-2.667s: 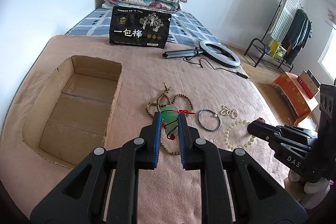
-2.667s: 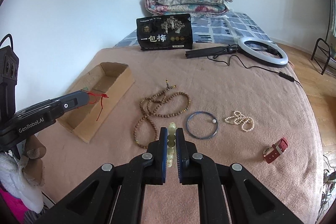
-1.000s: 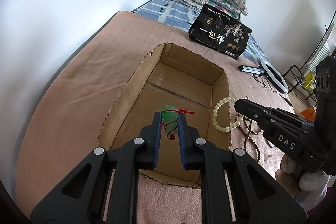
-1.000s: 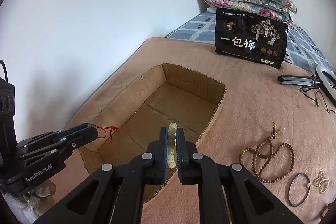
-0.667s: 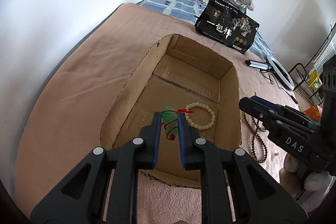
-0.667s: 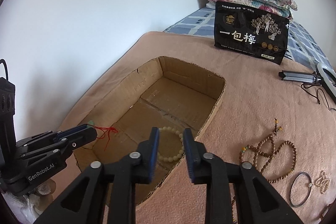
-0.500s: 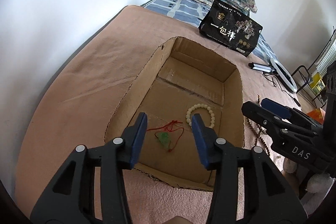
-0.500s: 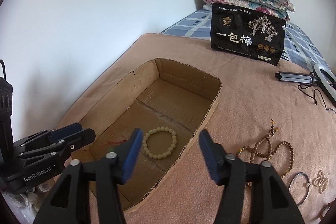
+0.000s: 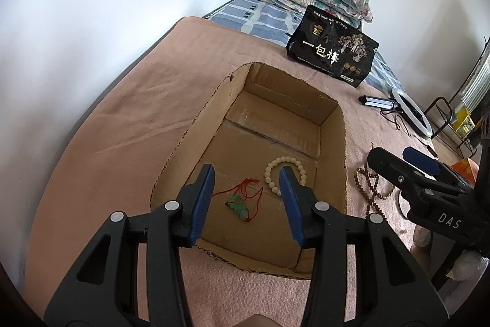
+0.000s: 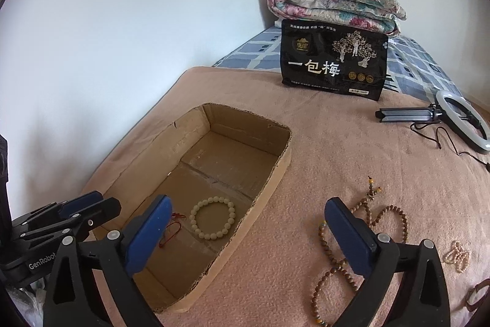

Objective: Organize jewelry
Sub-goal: 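Move the left tool to the brown bead necklace while the right tool approaches the blue bangle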

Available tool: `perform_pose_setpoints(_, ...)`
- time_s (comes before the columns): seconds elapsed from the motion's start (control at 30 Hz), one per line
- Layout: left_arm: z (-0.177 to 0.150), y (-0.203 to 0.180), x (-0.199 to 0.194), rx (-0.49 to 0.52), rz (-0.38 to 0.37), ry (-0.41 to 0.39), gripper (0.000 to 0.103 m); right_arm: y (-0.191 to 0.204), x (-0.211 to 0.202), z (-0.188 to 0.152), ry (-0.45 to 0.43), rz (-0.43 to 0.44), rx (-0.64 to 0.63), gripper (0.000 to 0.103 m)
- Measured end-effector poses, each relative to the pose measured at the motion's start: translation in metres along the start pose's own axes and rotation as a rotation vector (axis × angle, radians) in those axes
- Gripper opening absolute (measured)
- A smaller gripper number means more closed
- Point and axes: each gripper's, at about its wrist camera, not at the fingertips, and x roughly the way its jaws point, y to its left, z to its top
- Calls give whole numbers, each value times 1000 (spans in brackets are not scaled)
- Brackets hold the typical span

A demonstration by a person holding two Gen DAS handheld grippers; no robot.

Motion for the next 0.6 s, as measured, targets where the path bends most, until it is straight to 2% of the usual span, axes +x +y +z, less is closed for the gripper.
perform_pose_setpoints(0.37, 0, -31, -13, 52, -19, -39, 45, -34, -23, -3, -16, -80, 47, 103)
perform_pose_setpoints(0.5, 0, -46, -16, 66, -35, -54, 60, -53, -34, -5, -28, -101, 74, 103)
perform_pose_setpoints(0.6, -1, -60, -17, 86, -47, -60, 61, -67, -42, -8, -32, -119, 90, 103)
